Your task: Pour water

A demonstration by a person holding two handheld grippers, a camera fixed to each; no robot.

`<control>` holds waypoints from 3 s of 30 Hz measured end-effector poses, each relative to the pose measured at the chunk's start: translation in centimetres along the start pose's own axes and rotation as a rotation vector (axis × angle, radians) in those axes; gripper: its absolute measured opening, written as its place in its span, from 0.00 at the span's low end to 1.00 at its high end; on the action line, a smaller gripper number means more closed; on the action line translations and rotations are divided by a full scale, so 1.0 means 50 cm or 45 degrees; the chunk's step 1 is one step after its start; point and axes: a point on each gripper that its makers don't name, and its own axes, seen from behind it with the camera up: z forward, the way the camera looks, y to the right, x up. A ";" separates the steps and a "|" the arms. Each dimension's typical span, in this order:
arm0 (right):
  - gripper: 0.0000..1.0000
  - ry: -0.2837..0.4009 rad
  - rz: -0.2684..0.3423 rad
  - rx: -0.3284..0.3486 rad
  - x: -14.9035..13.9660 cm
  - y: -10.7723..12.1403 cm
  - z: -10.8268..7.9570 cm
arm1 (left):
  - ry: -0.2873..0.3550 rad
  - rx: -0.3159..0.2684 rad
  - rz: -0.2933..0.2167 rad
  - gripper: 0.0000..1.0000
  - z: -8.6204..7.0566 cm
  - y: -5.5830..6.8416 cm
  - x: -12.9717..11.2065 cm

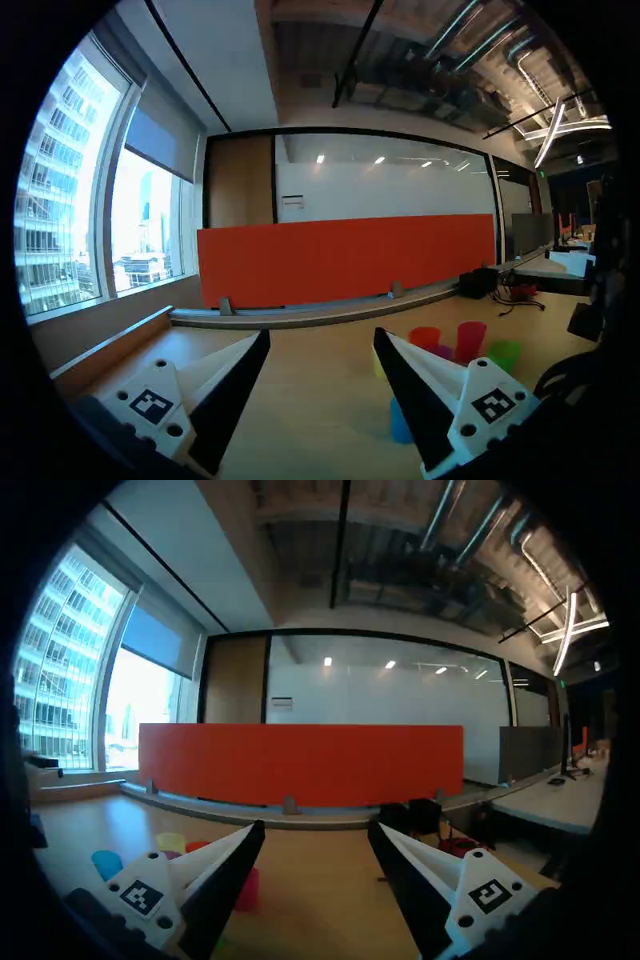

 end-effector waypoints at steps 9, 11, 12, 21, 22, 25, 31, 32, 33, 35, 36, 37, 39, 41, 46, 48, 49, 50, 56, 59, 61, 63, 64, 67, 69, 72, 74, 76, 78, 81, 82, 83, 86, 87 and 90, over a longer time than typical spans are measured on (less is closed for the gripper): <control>1.00 0.014 0.043 -0.032 0.002 -0.001 -0.010 | 0.006 0.058 0.006 0.96 0.004 -0.024 -0.017; 1.00 0.013 0.045 -0.036 -0.001 0.000 -0.011 | 0.010 0.066 0.011 0.96 0.005 -0.027 -0.021; 1.00 0.013 0.045 -0.037 -0.002 0.000 -0.012 | 0.012 0.070 0.015 0.96 0.006 -0.029 -0.023; 1.00 0.027 0.043 -0.041 0.001 -0.008 -0.010 | 0.010 0.123 0.046 0.96 0.013 -0.040 -0.058; 1.00 0.024 0.044 -0.043 0.001 -0.008 -0.010 | 0.012 0.130 0.045 0.96 0.013 -0.041 -0.062; 1.00 0.019 0.049 -0.044 -0.001 -0.009 -0.009 | 0.018 0.147 0.041 0.96 0.015 -0.045 -0.072; 1.00 0.009 0.055 -0.050 -0.002 -0.006 -0.013 | 0.017 0.170 0.038 0.96 0.016 -0.055 -0.098; 0.99 0.006 0.055 -0.053 -0.003 -0.005 -0.014 | 0.016 0.172 0.038 0.96 0.016 -0.056 -0.102; 1.00 0.004 0.054 -0.055 -0.003 -0.004 -0.015 | 0.014 0.175 0.038 0.96 0.016 -0.058 -0.107; 1.00 -0.004 0.050 -0.056 -0.006 -0.004 -0.018 | 0.011 0.183 0.036 0.96 0.015 -0.064 -0.117; 0.99 -0.007 0.049 -0.057 -0.006 -0.004 -0.019 | 0.009 0.186 0.033 0.96 0.015 -0.066 -0.122; 0.99 -0.010 0.047 -0.058 -0.005 -0.004 -0.020 | 0.006 0.188 0.028 0.96 0.014 -0.069 -0.127; 1.00 -0.015 0.044 -0.060 -0.004 -0.005 -0.021 | 0.002 0.191 0.017 0.96 0.013 -0.073 -0.137; 0.99 -0.014 0.046 -0.064 0.000 -0.006 -0.021 | 0.001 0.189 0.002 0.96 0.012 -0.075 -0.147; 0.99 -0.009 0.049 -0.053 0.009 -0.015 -0.020 | 0.001 0.184 -0.025 0.96 0.011 -0.078 -0.159; 0.99 -0.007 0.047 -0.047 0.014 -0.020 -0.019 | 0.005 0.180 -0.030 0.96 0.012 -0.078 -0.161; 0.99 -0.005 0.045 -0.046 0.017 -0.022 -0.019 | 0.005 0.179 -0.031 0.96 0.012 -0.079 -0.163; 0.99 -0.003 0.042 -0.044 0.020 -0.024 -0.018 | 0.005 0.179 -0.031 0.96 0.012 -0.079 -0.165; 0.99 0.001 0.029 -0.034 0.025 -0.037 -0.011 | -0.005 0.187 -0.032 0.96 0.012 -0.087 -0.175; 0.99 0.002 0.028 -0.029 0.025 -0.042 -0.009 | -0.005 0.182 -0.040 0.96 0.012 -0.086 -0.179; 0.99 0.001 0.030 -0.027 0.024 -0.045 -0.008 | -0.006 0.178 -0.048 0.96 0.013 -0.086 -0.180; 0.99 0.000 0.031 -0.026 0.023 -0.046 -0.007 | -0.008 0.174 -0.057 0.96 0.013 -0.085 -0.182; 1.00 0.000 0.031 -0.027 0.023 -0.046 -0.007 | -0.010 0.172 -0.062 0.96 0.014 -0.085 -0.184; 0.99 0.000 0.030 -0.029 0.024 -0.046 -0.007 | -0.022 0.169 -0.069 0.96 0.015 -0.085 -0.189; 0.99 0.000 0.029 -0.030 0.025 -0.045 -0.007 | -0.032 0.167 -0.069 0.96 0.016 -0.084 -0.192; 1.00 0.002 0.028 -0.031 0.026 -0.045 -0.008 | -0.046 0.162 -0.069 0.96 0.018 -0.083 -0.196; 0.99 0.000 0.029 -0.033 0.027 -0.044 -0.010 | -0.057 0.157 -0.070 0.96 0.020 -0.081 -0.200; 1.00 0.002 0.029 -0.032 0.028 -0.044 -0.012 | -0.059 0.156 -0.070 0.96 0.020 -0.080 -0.201; 0.99 0.003 0.029 -0.031 0.029 -0.043 -0.013 | -0.059 0.155 -0.069 0.96 0.020 -0.079 -0.201; 0.99 0.004 0.029 -0.032 0.027 -0.040 -0.015 | -0.060 0.154 -0.068 0.96 0.021 -0.079 -0.201; 0.99 0.004 0.027 -0.031 0.027 -0.039 -0.015 | -0.060 0.154 -0.068 0.96 0.021 -0.080 -0.202; 0.99 0.003 0.027 -0.031 0.027 -0.038 -0.015 | -0.060 0.154 -0.069 0.96 0.021 -0.080 -0.202; 0.99 0.004 0.018 -0.028 0.026 -0.036 -0.014 | -0.061 0.154 -0.069 0.96 0.020 -0.080 -0.202; 0.99 0.004 0.015 -0.026 0.026 -0.037 -0.014 | -0.061 0.154 -0.069 0.96 0.020 -0.080 -0.202; 0.99 0.008 0.000 -0.015 0.025 -0.039 -0.015 | -0.061 0.154 -0.068 0.96 0.021 -0.080 -0.201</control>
